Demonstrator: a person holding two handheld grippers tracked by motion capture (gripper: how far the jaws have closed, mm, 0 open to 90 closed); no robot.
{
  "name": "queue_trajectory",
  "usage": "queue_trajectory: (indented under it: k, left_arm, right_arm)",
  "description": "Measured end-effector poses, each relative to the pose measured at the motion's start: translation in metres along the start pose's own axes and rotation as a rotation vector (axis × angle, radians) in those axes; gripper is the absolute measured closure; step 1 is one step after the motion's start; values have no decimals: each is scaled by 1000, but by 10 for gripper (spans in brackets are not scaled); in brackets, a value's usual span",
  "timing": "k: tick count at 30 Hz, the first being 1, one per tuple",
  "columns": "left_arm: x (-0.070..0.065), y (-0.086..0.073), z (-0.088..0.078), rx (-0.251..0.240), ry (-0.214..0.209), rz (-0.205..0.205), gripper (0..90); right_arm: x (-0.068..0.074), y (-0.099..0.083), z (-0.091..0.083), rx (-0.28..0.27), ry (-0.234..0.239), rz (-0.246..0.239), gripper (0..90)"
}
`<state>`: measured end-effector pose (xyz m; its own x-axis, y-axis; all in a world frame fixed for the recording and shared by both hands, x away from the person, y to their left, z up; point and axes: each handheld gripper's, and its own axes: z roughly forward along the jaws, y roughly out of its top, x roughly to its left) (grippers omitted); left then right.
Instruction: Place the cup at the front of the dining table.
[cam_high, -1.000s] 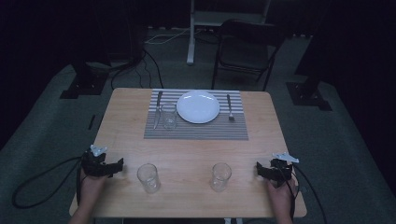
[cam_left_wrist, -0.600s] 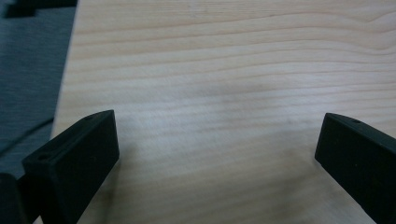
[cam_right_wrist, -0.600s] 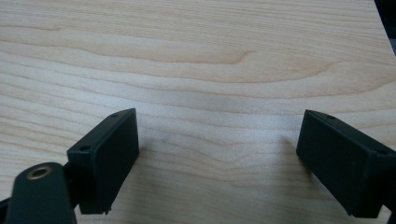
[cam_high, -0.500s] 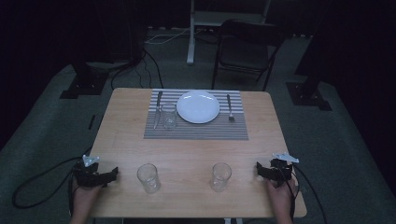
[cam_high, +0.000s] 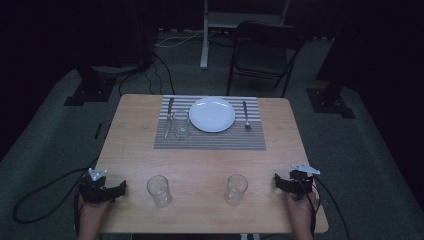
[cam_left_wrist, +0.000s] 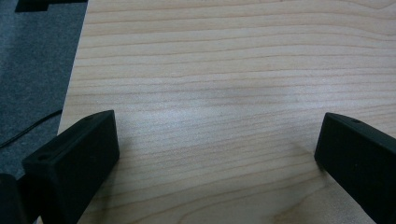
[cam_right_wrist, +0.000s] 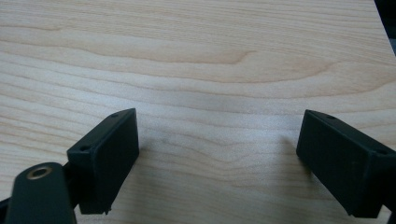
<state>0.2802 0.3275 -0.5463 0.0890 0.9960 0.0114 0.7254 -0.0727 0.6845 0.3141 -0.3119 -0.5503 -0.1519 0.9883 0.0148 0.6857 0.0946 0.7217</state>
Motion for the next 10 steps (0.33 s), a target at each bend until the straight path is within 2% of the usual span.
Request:
queue_trajectory:
  k: [10]
  left_arm:
    - [-1, -1, -1, 1, 1, -2, 2]
  right_arm:
    - [0, 0, 0, 0, 0, 0, 126]
